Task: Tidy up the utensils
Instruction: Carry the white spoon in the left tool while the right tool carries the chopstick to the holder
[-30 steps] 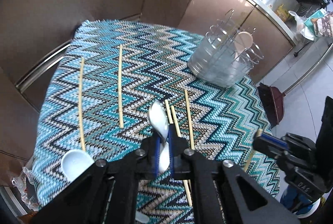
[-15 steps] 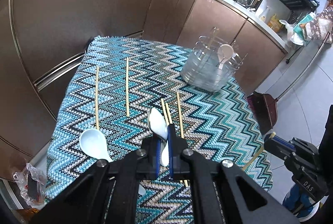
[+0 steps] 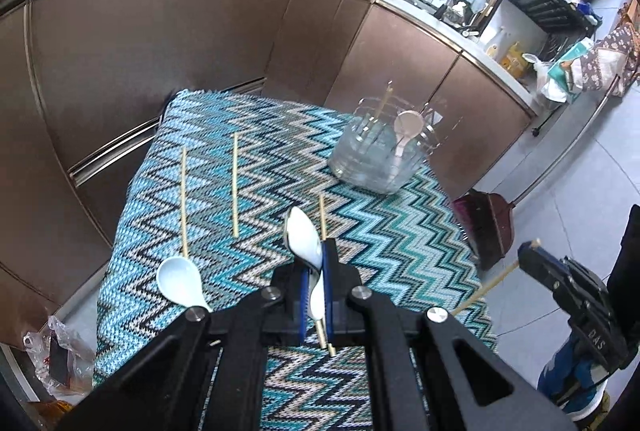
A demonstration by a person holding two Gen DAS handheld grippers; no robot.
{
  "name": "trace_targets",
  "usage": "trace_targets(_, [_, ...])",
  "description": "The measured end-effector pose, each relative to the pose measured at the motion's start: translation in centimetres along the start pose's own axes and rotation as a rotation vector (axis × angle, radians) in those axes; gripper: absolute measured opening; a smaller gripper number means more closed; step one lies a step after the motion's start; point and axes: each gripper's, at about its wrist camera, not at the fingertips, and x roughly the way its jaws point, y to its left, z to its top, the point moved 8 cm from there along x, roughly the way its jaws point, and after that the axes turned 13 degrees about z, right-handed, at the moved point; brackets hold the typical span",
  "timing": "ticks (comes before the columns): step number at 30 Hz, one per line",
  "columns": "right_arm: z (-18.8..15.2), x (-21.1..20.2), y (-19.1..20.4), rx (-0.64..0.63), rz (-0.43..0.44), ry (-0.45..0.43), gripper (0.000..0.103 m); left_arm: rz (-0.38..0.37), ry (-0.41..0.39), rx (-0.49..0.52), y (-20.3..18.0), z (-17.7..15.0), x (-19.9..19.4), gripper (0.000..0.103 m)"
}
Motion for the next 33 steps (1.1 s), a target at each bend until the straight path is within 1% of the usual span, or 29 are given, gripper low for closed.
trace_targets(6, [3.9,-1.7,-1.2,-0.023,-0.023,-0.066,0.005,-0.031,-0.022,0.034,-2.5,3.1,-1.3,0.005])
trace_targets(8, [5.3,-2.2,-1.7,-0.033,-0.033,-0.087,0.005,-0.045,-0.033,0.049,-3.8,4.8,-1.6,0.005])
trace_targets(13, [10.2,-3.3,-2.9,-0.078,-0.063,-0.153,0.005,-0.067,-0.068,0.093,-7.0,9.0,-2.0,0.005])
trace_targets(18, [14.7,-3.3,-4.8,-0.121,-0.104,-0.210,0.005,-0.065,-0.110,0.144,-10.9,13.9,-1.0,0.005])
trace_targets(22, [17.7,-2.2,-7.6,-0.122,-0.119,-0.247,0.005,-0.030,-0.136,0.177,-13.1,17.4,1.7,0.005])
trace_targets(25, [18.9,-1.1,-9.5,-0.111,-0.121,-0.258,0.005,-0.005,-0.124,0.178,-14.1,19.1,4.9,0.005])
trace_targets(29, [19.9,1.4,-12.6,-0.098,-0.126,-0.248,0.005,0.009,-0.085,0.157,-14.3,19.9,9.5,0.005])
trace_targets(33, [19.4,3.9,-14.6,-0.093,-0.133,-0.214,0.005,0.030,-0.040,0.147,-14.0,19.5,13.6,0.005])
